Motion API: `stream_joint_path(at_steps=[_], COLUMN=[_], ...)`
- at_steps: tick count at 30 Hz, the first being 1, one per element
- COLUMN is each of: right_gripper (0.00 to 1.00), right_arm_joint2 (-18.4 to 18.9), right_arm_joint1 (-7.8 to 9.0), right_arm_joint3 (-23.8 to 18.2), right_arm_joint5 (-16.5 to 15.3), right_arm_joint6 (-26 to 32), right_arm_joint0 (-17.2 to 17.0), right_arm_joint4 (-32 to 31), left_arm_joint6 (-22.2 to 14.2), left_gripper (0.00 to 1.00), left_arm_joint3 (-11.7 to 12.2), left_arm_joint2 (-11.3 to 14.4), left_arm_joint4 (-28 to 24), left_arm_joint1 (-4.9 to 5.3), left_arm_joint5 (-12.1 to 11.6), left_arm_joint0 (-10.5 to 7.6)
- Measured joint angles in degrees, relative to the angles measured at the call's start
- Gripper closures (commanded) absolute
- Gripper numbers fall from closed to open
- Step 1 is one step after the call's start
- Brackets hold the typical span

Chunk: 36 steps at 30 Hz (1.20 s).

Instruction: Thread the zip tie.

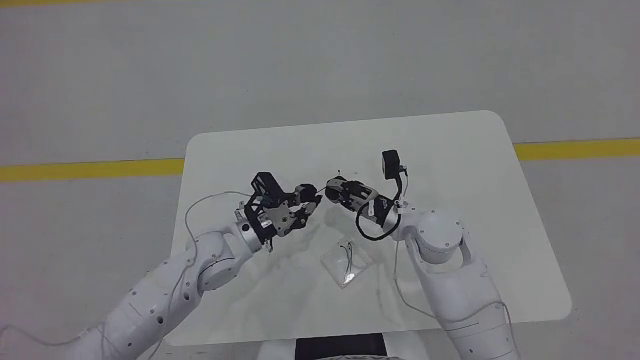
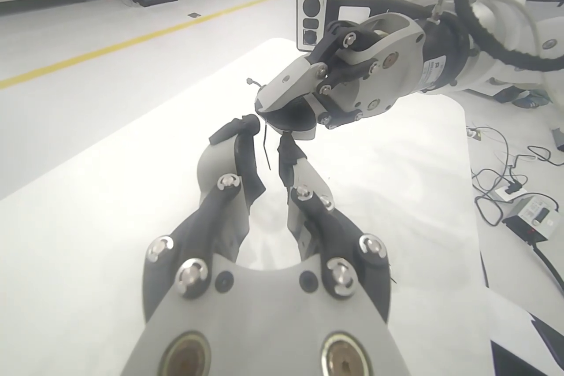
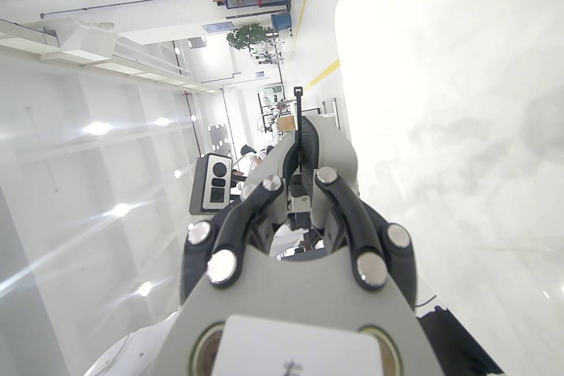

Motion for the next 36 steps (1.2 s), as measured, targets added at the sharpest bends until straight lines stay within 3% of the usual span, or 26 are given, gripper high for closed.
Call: stream_joint_path(at_steps=[14,17,18,28,29,30,31,36], right_gripper=[1.00,1.00,1.00,1.00,0.85,0.57,0.00,0.00], right_arm_joint2=[0.00,0.00,0.00,0.00,0.00,0.00,0.00,0.00], right_arm_joint1=[0.00,0.00,0.00,0.00,0.00,0.00,0.00,0.00], right_arm_joint3=[0.00,0.00,0.00,0.00,0.00,0.00,0.00,0.00], right_arm_joint5=[0.00,0.00,0.00,0.00,0.00,0.00,0.00,0.00], right_arm_joint6=[0.00,0.00,0.00,0.00,0.00,0.00,0.00,0.00], right_arm_joint0=[0.00,0.00,0.00,0.00,0.00,0.00,0.00,0.00], right_arm_joint4=[0.00,0.00,0.00,0.00,0.00,0.00,0.00,0.00], left_arm_joint6=[0.24,0.15,0.13,-0.14,0.01,0.17,0.33,1.20], left_gripper=[0.89,0.93,1.00,1.00,1.00,1.00,1.00,1.00], left_arm_joint3=[1.00,1.21,1.26,1.91,1.97,2.02,2.06,2.10], left_arm_joint2=[1.53,1.77,1.85,2.28,2.25,2.20,2.14,1.22], left_arm_joint4=[-0.28,-0.44,-0.49,-1.07,-1.14,-1.20,-1.24,-1.31], left_arm_joint1=[-0.16,-0.25,-0.29,-0.56,-0.54,-0.51,-0.47,0.05], left_arm_joint5=[0.00,0.00,0.00,0.00,0.00,0.00,0.00,0.00], left_arm_joint0=[-1.59,-1.97,-2.09,-3.03,-3.02,-2.97,-2.88,-1.99])
